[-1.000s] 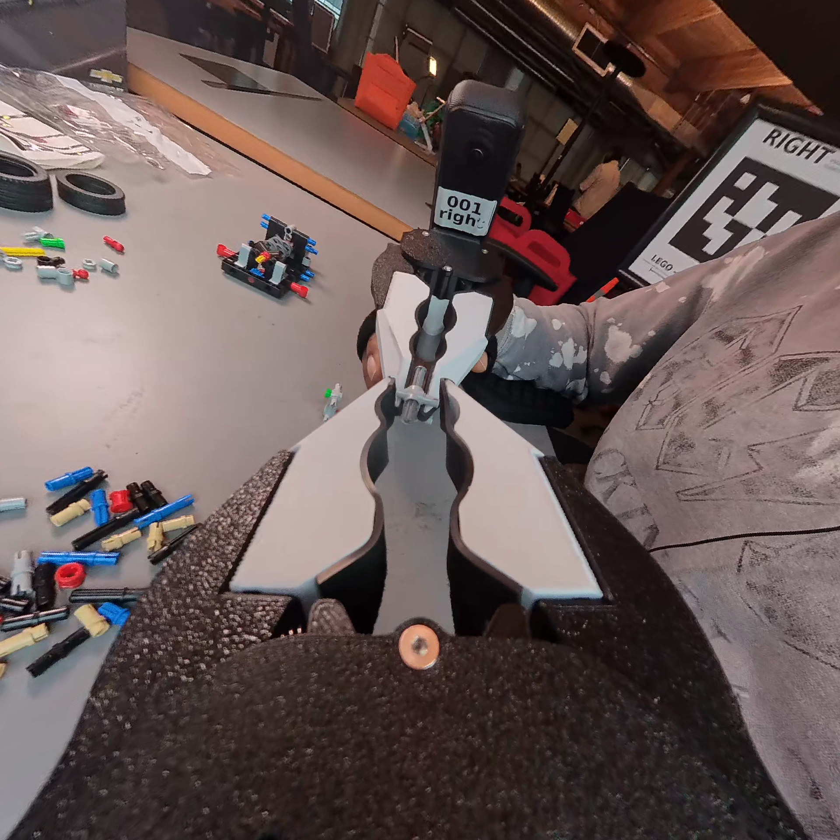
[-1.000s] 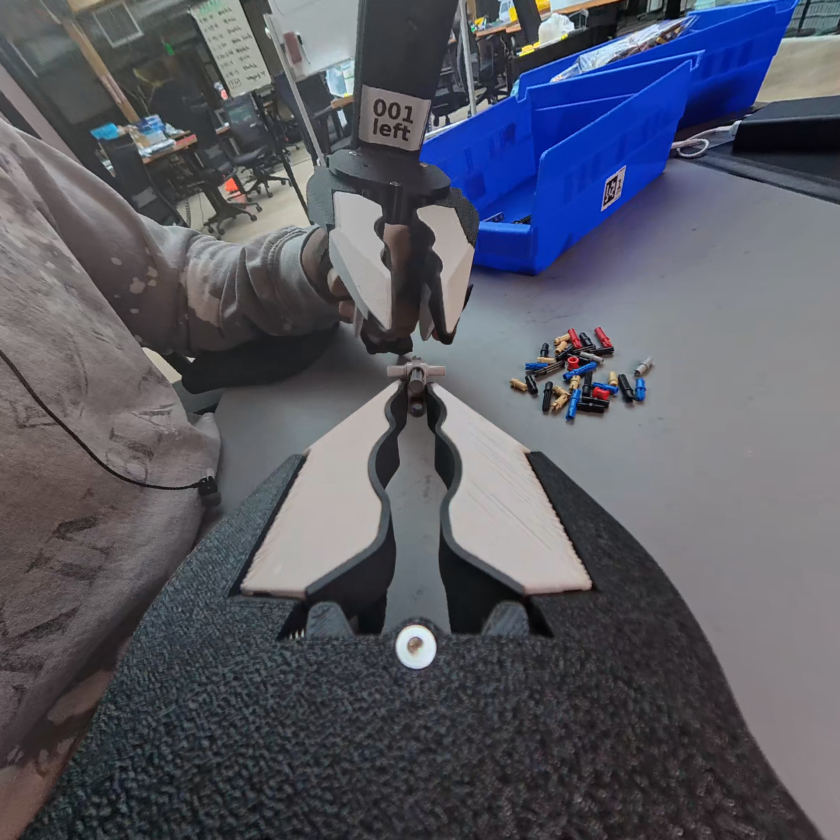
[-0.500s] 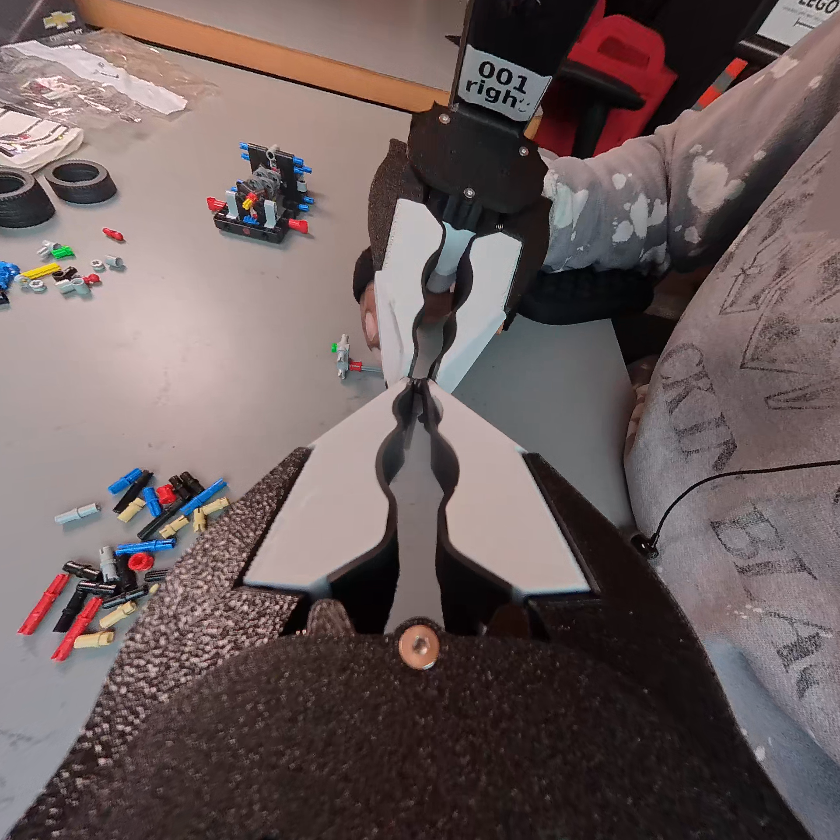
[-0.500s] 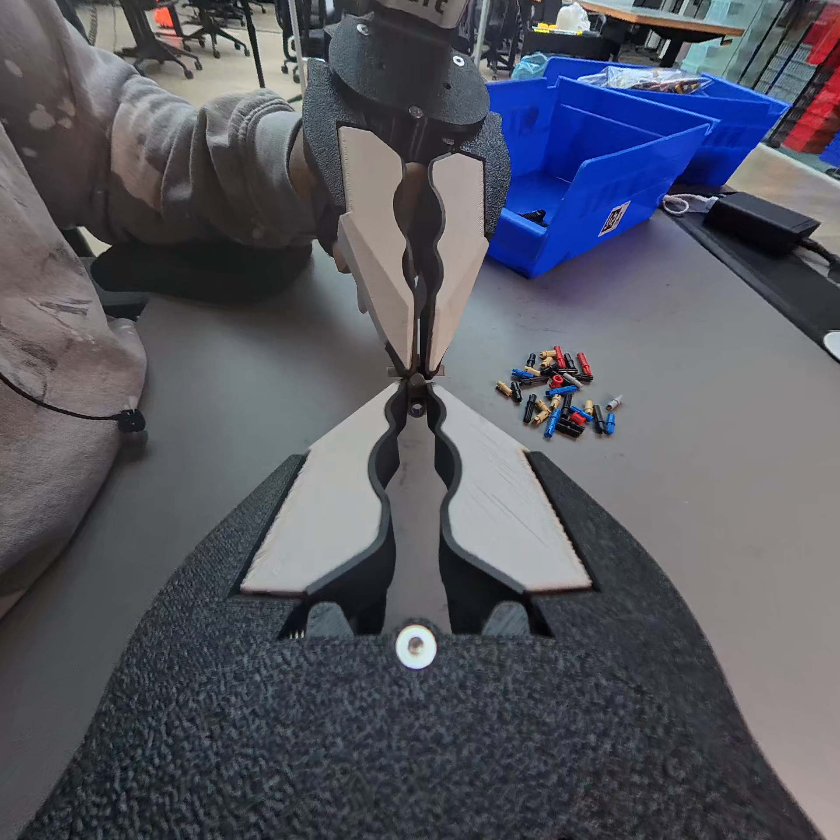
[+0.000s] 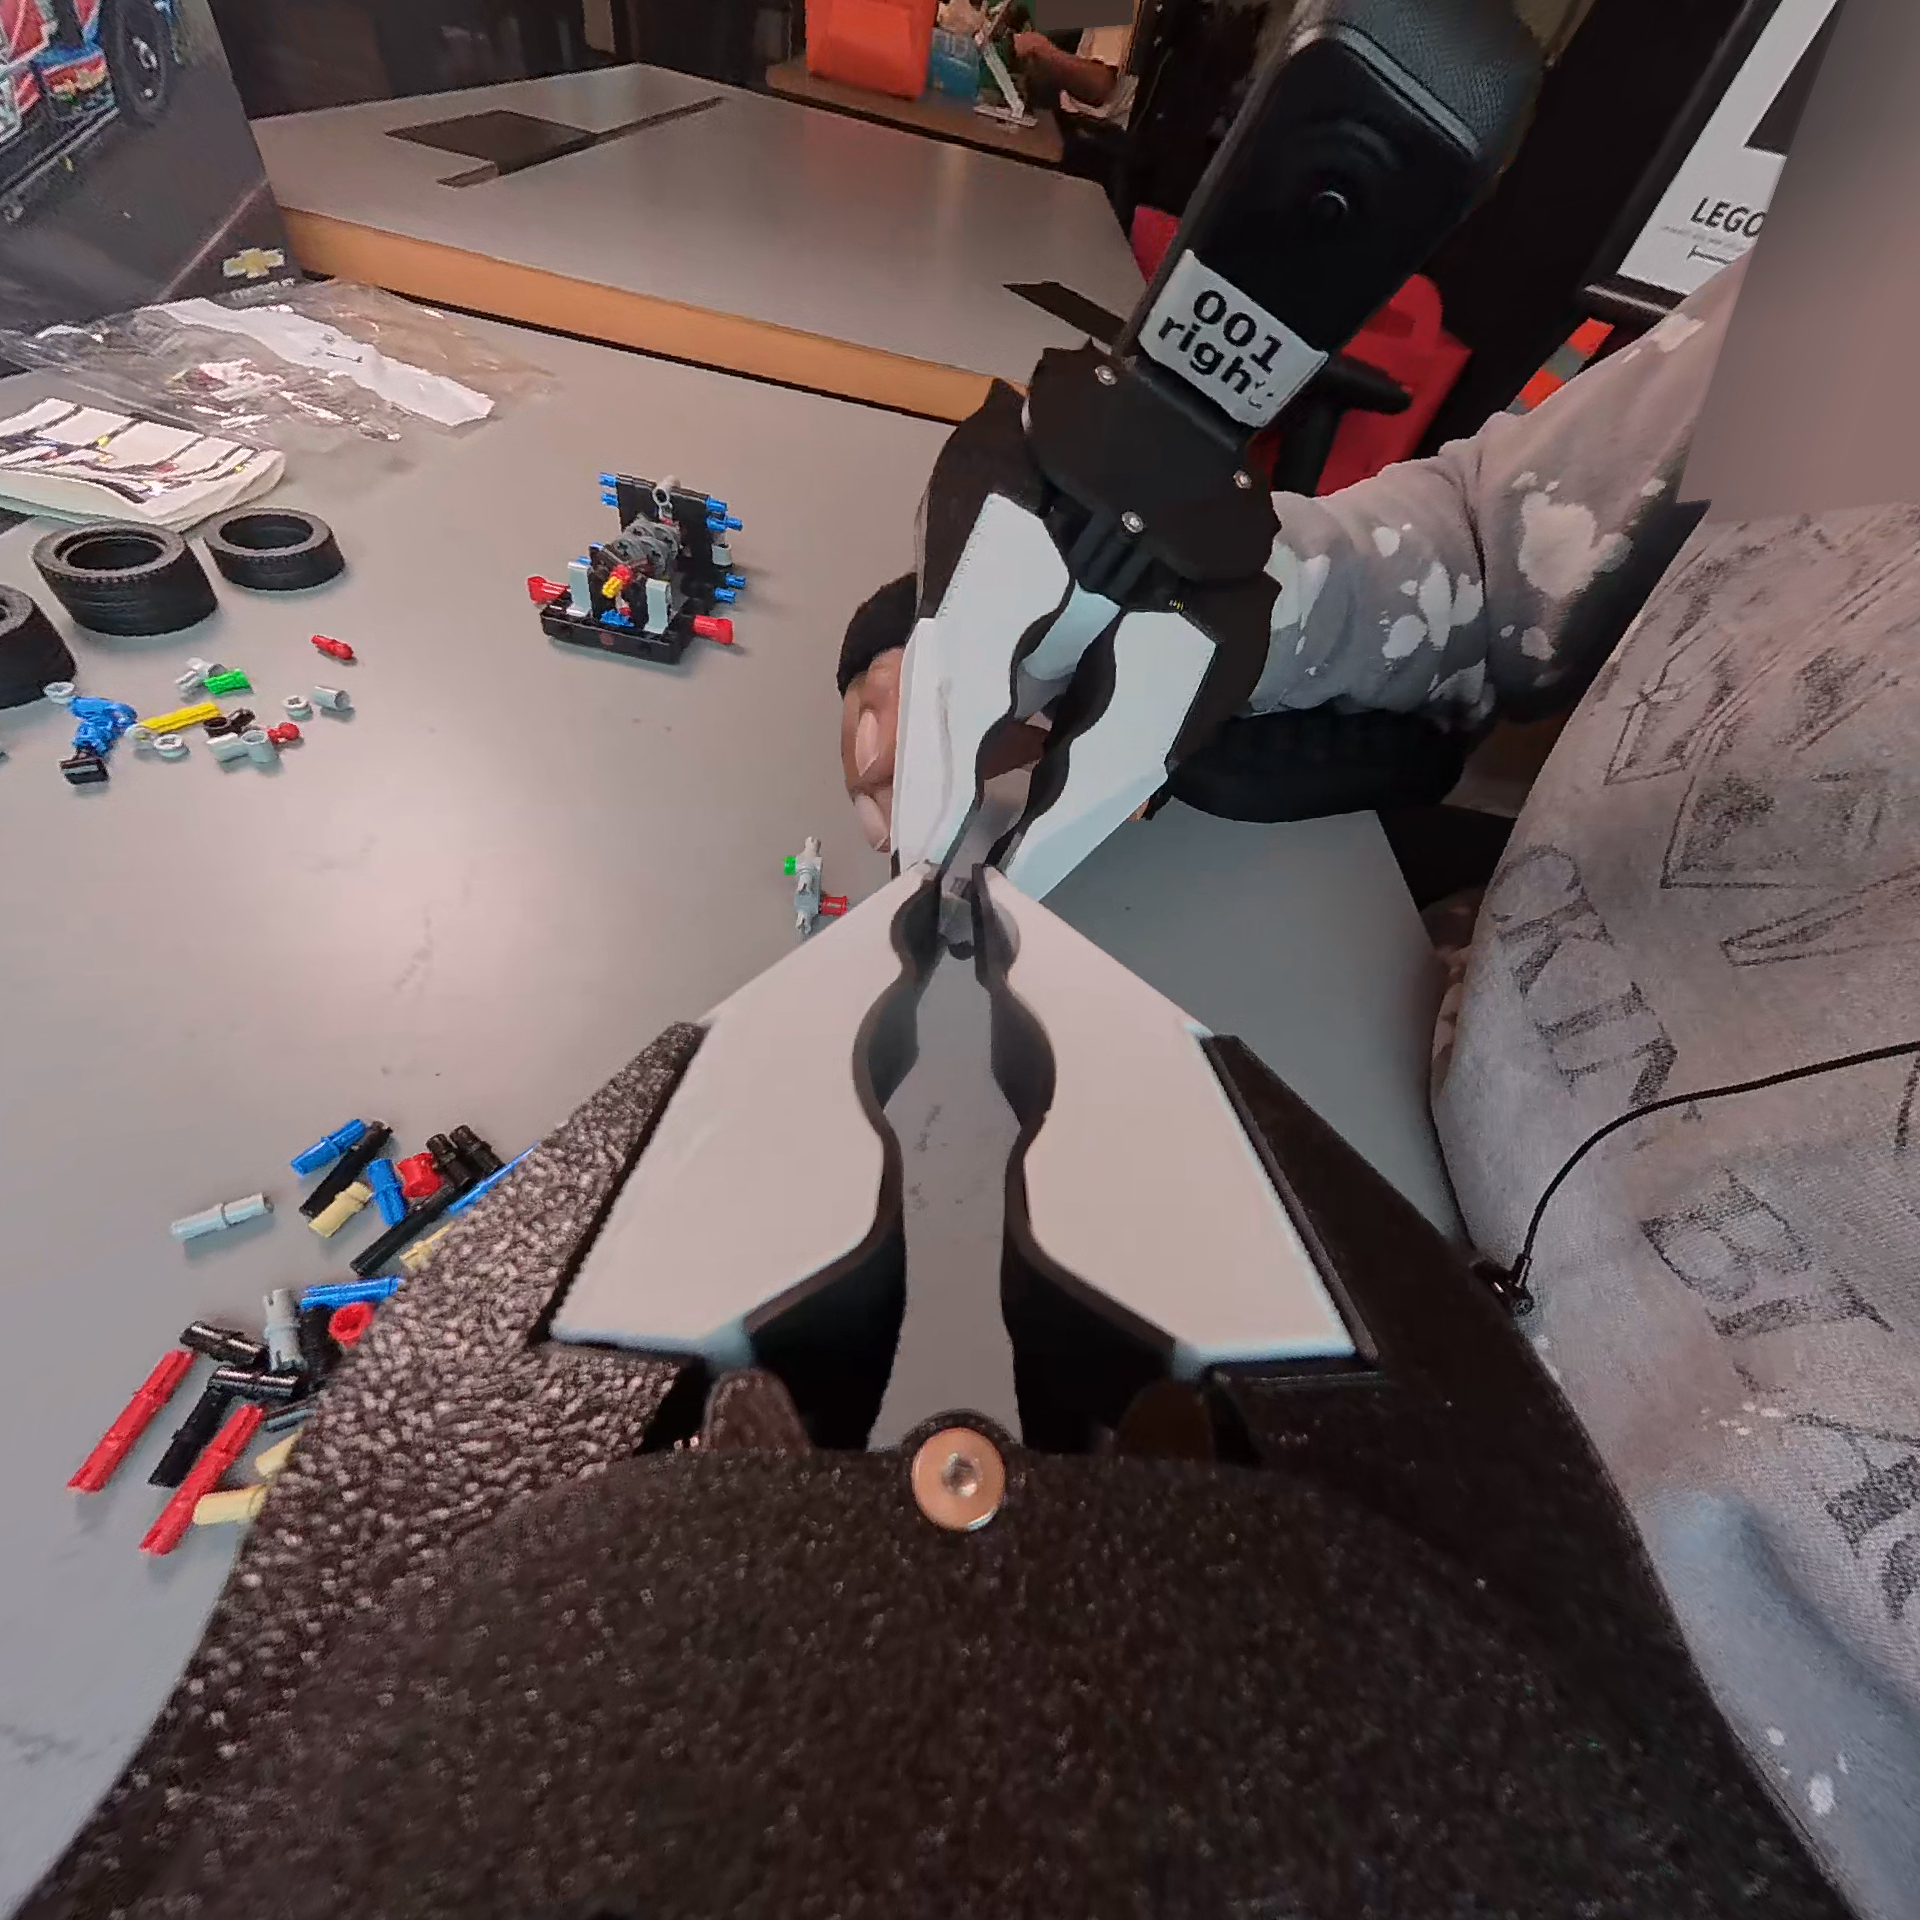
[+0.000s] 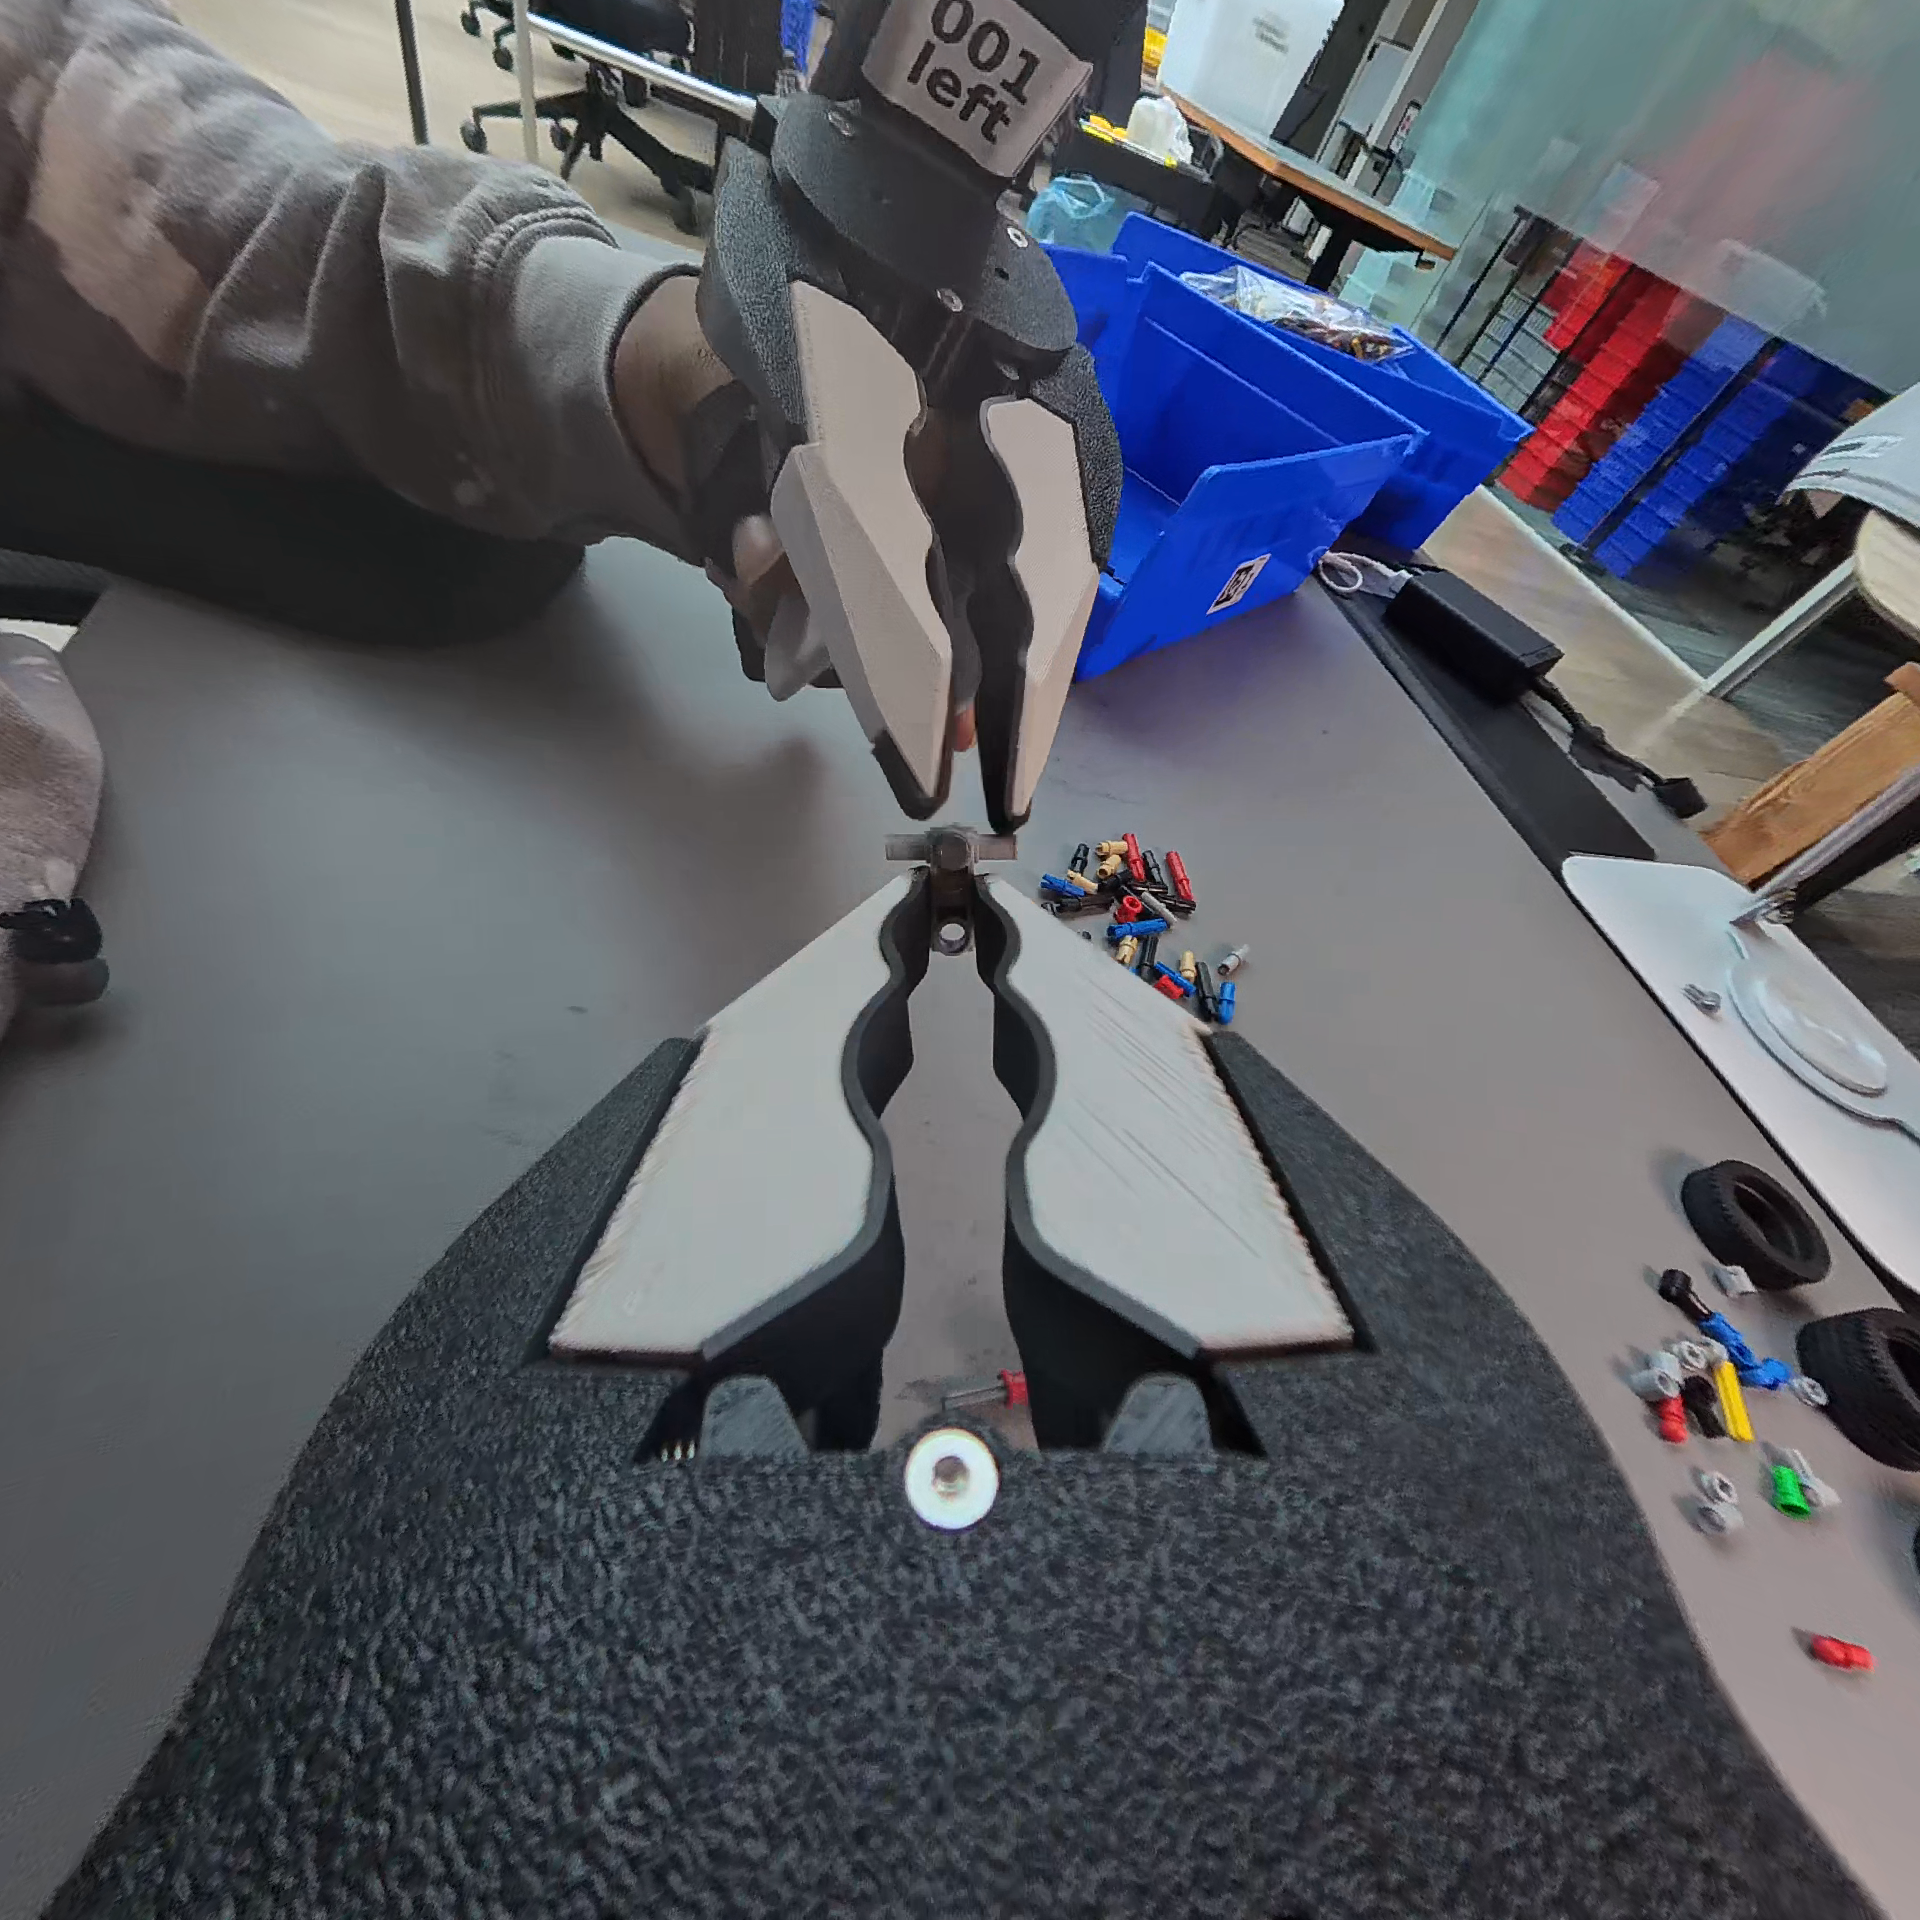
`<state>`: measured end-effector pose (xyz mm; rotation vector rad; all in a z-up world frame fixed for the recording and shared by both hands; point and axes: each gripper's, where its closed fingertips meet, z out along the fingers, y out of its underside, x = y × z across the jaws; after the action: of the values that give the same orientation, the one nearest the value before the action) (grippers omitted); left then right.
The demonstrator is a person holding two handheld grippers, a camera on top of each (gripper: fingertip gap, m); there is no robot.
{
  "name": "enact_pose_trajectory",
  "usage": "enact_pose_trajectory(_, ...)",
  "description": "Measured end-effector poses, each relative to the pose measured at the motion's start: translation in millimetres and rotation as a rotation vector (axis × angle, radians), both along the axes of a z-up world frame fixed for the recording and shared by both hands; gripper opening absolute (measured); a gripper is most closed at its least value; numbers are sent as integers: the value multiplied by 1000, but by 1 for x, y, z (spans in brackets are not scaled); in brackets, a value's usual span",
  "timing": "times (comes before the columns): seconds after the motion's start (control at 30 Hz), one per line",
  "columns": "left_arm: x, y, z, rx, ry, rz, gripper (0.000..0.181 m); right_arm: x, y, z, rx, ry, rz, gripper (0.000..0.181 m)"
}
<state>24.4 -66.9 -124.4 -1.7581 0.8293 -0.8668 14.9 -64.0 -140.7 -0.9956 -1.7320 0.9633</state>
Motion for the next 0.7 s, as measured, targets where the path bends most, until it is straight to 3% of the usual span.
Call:
enact_pose_trajectory(0.1,-6,-2,6,-9,-56,-18,32,1,0,8,-41,45,4,7)
enact_pose_trajectory(0.2,-7,-3,2,8,-21,-23,42,3,-2,27,-153,144,29,7)
enact_pose_trajectory(0.37,4,-6,14,68,-39,-30,14,9,-8,56,-485,274,127,8)
enact_pose_trajectory(0.53,14,-1,25,31,-117,11,29,11,6,88,-949,418,191,8)
enact_pose_trajectory(0.6,19,3,32,9,-180,27,35,5,5,84,-975,411,182,7)
enact_pose_trajectory(0.7,19,4,42,-5,-263,35,33,0,-4,77,-867,390,166,8)
